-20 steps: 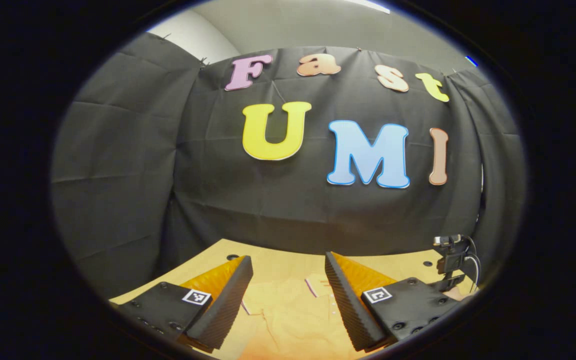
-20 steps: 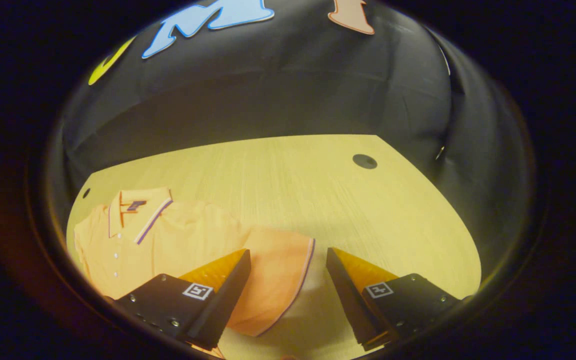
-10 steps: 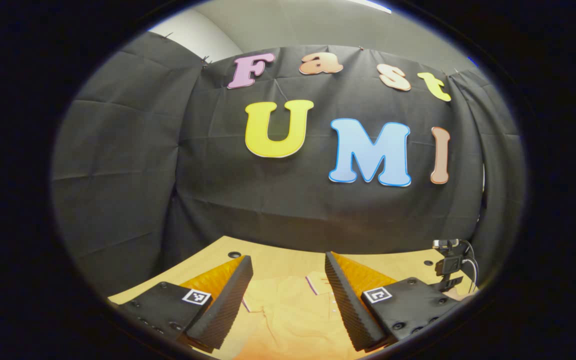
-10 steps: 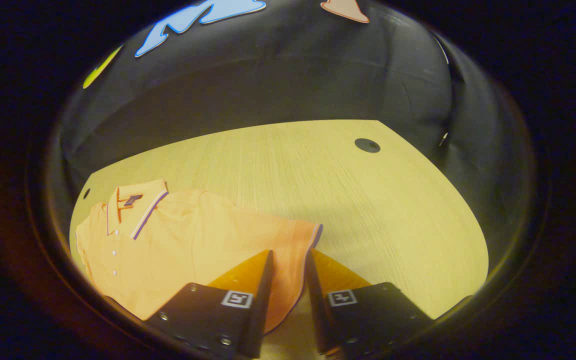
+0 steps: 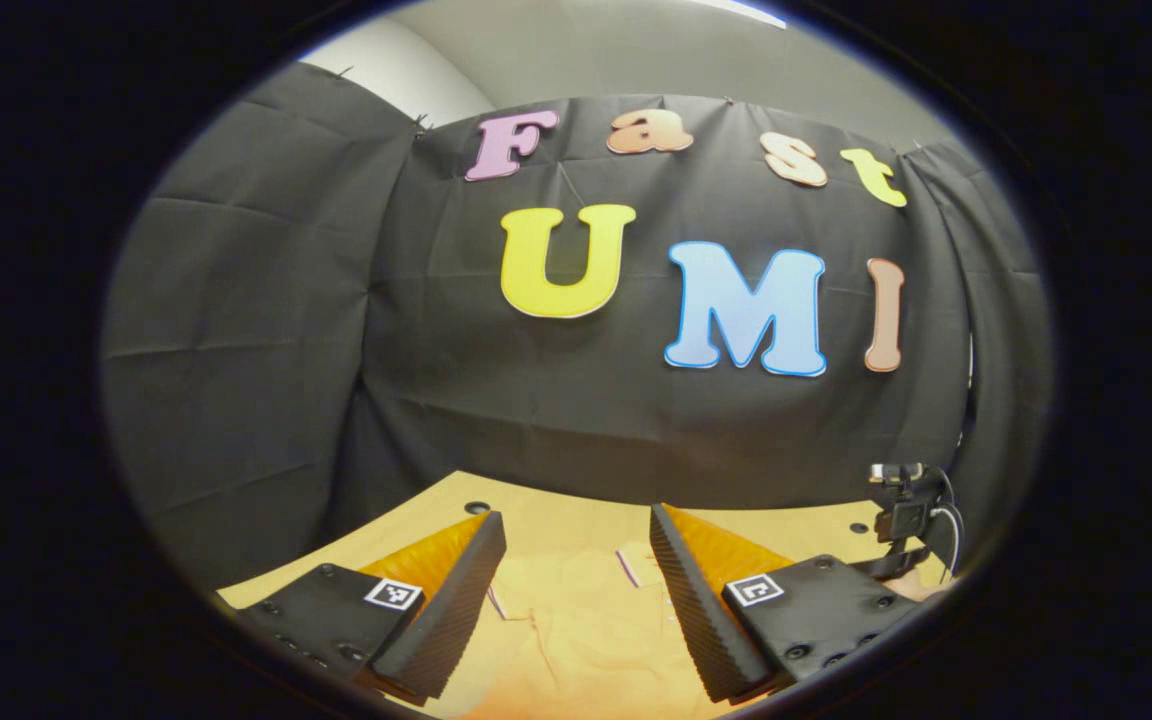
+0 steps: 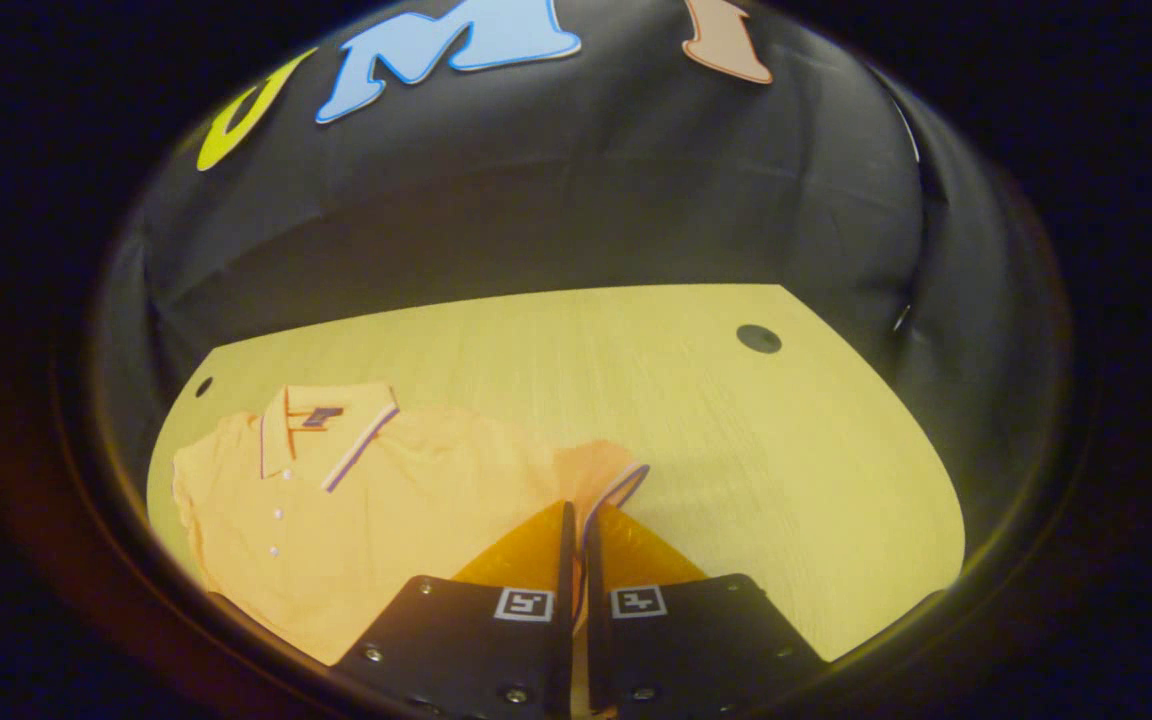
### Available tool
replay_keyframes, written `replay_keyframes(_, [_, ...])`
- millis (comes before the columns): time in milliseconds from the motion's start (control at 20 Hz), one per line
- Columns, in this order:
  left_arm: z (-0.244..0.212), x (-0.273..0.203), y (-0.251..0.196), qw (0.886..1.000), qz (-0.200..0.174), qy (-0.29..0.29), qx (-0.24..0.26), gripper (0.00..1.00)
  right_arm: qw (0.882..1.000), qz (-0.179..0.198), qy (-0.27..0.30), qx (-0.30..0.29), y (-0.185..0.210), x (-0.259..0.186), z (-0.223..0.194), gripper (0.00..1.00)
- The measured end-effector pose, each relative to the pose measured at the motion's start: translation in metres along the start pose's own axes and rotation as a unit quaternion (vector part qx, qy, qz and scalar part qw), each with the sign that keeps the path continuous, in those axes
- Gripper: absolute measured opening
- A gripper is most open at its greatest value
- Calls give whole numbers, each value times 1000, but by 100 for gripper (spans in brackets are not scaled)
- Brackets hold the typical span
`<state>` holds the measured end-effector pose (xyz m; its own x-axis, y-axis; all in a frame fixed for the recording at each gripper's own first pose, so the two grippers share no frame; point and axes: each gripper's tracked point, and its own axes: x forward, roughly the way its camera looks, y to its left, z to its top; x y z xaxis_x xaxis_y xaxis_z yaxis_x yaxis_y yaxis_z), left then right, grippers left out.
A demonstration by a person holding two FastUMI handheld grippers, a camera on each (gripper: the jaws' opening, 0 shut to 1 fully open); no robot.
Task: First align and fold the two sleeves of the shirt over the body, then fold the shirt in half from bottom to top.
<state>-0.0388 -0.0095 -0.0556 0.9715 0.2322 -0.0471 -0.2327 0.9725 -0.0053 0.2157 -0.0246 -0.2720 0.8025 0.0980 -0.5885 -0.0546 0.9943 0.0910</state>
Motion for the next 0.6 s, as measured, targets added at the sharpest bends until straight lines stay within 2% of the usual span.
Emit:
replay_keyframes(200, [-2, -6, 4, 1000, 4, -3, -6, 93, 999, 41, -12, -31, 45, -18, 7, 6])
replay_keyframes(400, [-6, -12, 15, 1000, 18, -7, -1, 94, 995, 73, 0, -71, 85, -21, -6, 7])
replay_keyframes(600, [-17, -11, 32, 999, 30, 1, -14, 94, 991, 85, 20, -98, 108, -15, -23, 7])
